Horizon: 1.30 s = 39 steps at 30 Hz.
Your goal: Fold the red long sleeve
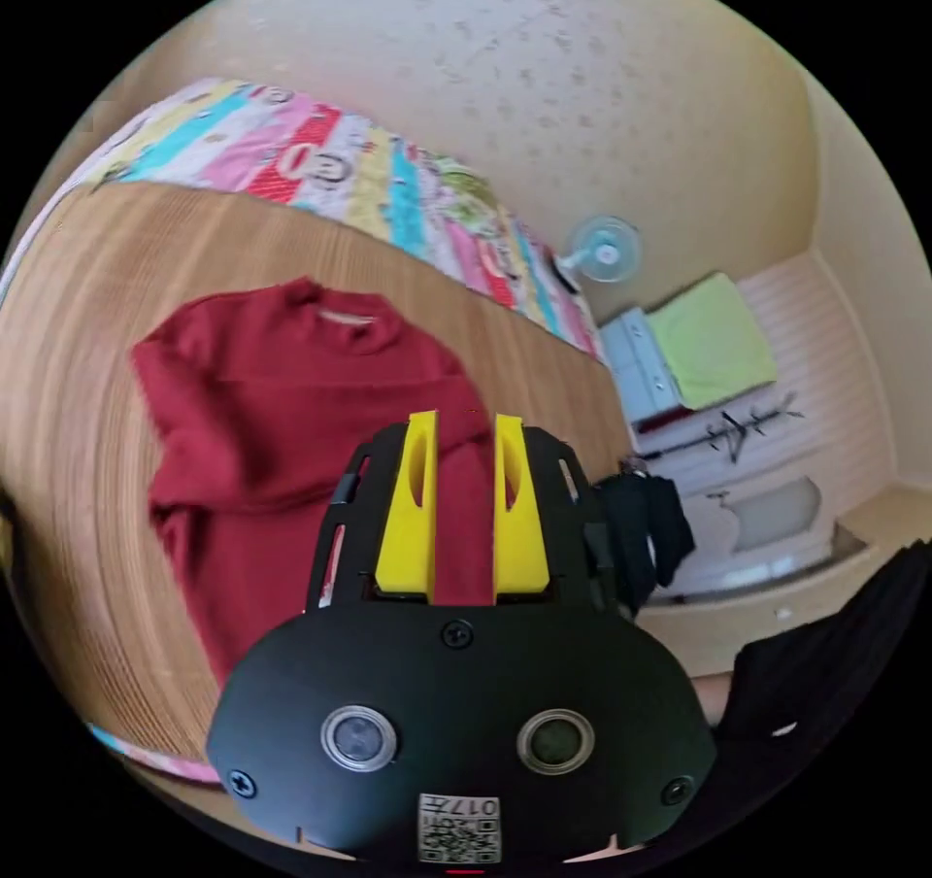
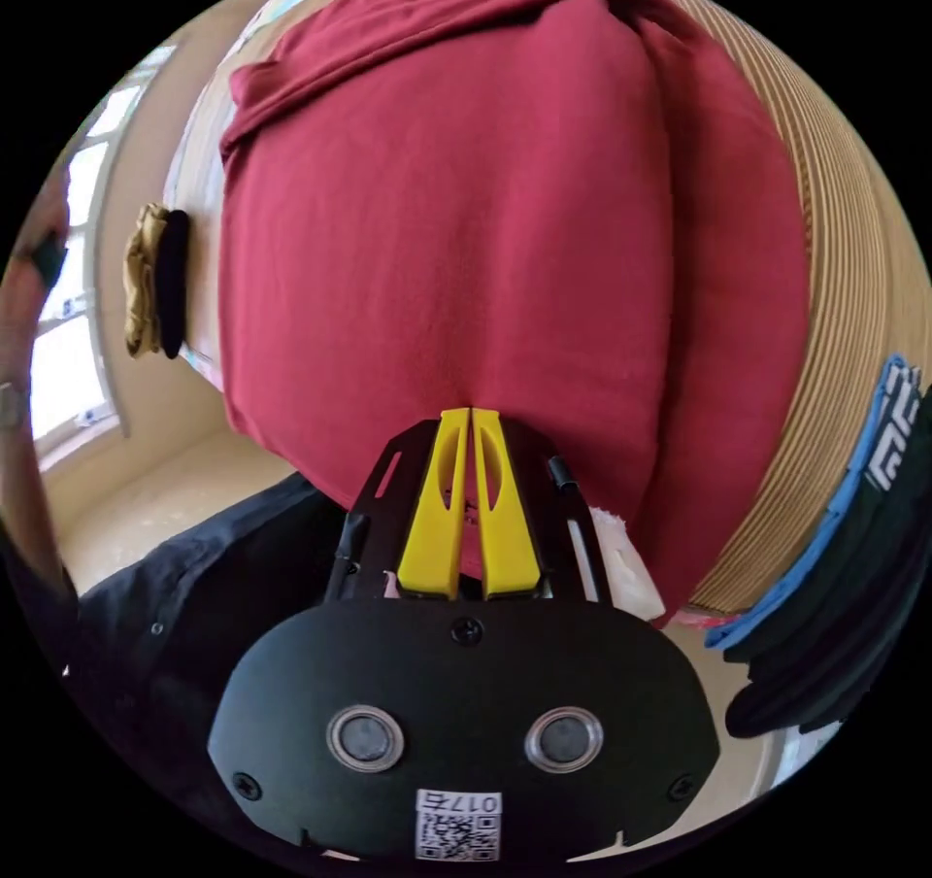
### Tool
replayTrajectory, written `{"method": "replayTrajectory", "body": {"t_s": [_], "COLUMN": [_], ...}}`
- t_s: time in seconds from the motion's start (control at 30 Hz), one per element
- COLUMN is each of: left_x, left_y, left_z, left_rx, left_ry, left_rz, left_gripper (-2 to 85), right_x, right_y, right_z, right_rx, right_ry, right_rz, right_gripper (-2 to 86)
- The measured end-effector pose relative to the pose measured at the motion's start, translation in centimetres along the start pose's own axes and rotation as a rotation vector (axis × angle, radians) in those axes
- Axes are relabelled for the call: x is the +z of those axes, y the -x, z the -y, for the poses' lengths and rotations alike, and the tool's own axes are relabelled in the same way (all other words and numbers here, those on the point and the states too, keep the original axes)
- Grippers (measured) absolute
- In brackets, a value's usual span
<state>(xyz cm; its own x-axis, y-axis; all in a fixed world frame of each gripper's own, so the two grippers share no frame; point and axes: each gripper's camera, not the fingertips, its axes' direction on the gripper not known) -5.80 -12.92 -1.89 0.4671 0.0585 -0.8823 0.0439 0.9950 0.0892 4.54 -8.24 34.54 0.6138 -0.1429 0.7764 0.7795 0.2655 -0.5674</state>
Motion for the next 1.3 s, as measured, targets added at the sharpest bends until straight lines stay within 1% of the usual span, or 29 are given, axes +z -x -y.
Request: {"method": "replayTrajectory", "body": {"t_s": [0.03,0.07,0.1,0.13,0.2,0.27,0.33,0.43,0.57,0.63,0.7,0.77,0.83,0.87,0.9,0.93,1.0,1.07,1.13,1.17,1.23,1.27,1.3], "left_x": [-0.5,-1.3,-1.8,-1.9,-0.9,0.3,1.0,0.7,0.0,-0.6,-1.2,-1.5,-3.2,-5.7,-7.9,-8.6,-9.6,-9.1,-8.8,-9.5,-11.0,-11.9,-12.6], "left_y": [1.7,4.6,7.3,8.4,12.6,15.3,17.4,19.0,19.9,20.5,21.6,23.0,25.0,26.3,27.3,27.8,30.3,32.6,34.9,36.4,38.2,38.5,37.7], "left_z": [0.0,0.1,0.4,0.6,1.8,2.4,2.4,1.4,-2.1,-3.4,-4.0,-3.6,-3.3,-3.8,-4.4,-4.5,-4.9,-5.3,-5.7,-6.5,-7.4,-7.8,-7.9], "left_rx": [-0.031,-0.085,-0.125,-0.137,-0.165,-0.183,-0.198,-0.205,-0.153,-0.134,-0.128,-0.141,-0.202,-0.266,-0.315,-0.327,-0.348,-0.381,-0.422,-0.493,-0.557,-0.555,-0.502], "left_ry": [-0.006,-0.021,-0.031,-0.030,0.020,0.065,0.081,0.051,0.022,-0.011,-0.042,-0.017,-0.044,-0.143,-0.236,-0.257,-0.277,-0.263,-0.251,-0.284,-0.325,-0.325,-0.311], "left_rz": [0.035,0.104,0.163,0.185,0.251,0.281,0.270,0.242,0.271,0.265,0.239,0.214,0.139,0.070,0.021,-0.002,-0.057,-0.049,-0.013,0.048,0.027,0.005,0.005], "left_gripper": [9.4,10.0,10.6,11.0,12.2,12.4,12.5,12.5,12.5,12.5,11.5,9.3,7.1,5.8,5.3,5.1,4.7,4.3,2.6,0.3,-0.4,-0.5,-0.5], "right_x": [-0.3,-0.6,-1.6,-3.1,-5.9,-9.0,-12.9,-15.8,-16.5,-15.1,-13.8,-13.7,-14.9,-15.3,-16.2,-16.8,-16.9,-15.6,-12.0,-11.5,-12.4,-12.8,-13.6], "right_y": [-1.3,-1.8,-2.7,-3.4,-4.3,-5.0,-6.0,-7.0,-7.3,-7.7,-7.9,-7.7,-6.5,-6.1,-5.3,-4.6,-4.2,-4.4,-5.4,-5.6,-6.0,-6.2,-6.6], "right_z": [-0.5,-0.7,-1.4,-2.2,-2.8,-2.7,-1.1,3.2,9.0,12.1,13.1,12.2,9.9,9.1,7.6,6.3,5.6,6.7,9.8,10.0,7.7,6.7,4.5], "right_rx": [-0.014,-0.024,-0.037,-0.036,-0.043,-0.061,-0.048,-0.034,-0.063,-0.058,-0.054,-0.019,-0.065,-0.077,-0.122,-0.146,-0.115,-0.100,-0.006,-0.006,-0.034,-0.024,-0.003], "right_ry": [0.009,0.009,-0.025,-0.088,-0.191,-0.301,-0.440,-0.524,-0.561,-0.530,-0.495,-0.551,-0.644,-0.677,-0.752,-0.809,-0.853,-0.806,-0.592,-0.565,-0.614,-0.627,-0.653], "right_rz": [0.073,0.103,0.140,0.151,0.150,0.144,0.119,0.040,-0.040,-0.032,0.027,0.047,0.059,0.066,0.096,0.116,0.114,0.103,0.037,0.036,0.089,0.093,0.104], "right_gripper": [0.9,1.0,1.1,1.3,1.7,2.4,4.7,11.4,13.8,12.4,7.7,5.5,4.1,3.9,3.6,3.4,3.3,3.4,3.9,4.1,5.3,6.0,7.3]}}
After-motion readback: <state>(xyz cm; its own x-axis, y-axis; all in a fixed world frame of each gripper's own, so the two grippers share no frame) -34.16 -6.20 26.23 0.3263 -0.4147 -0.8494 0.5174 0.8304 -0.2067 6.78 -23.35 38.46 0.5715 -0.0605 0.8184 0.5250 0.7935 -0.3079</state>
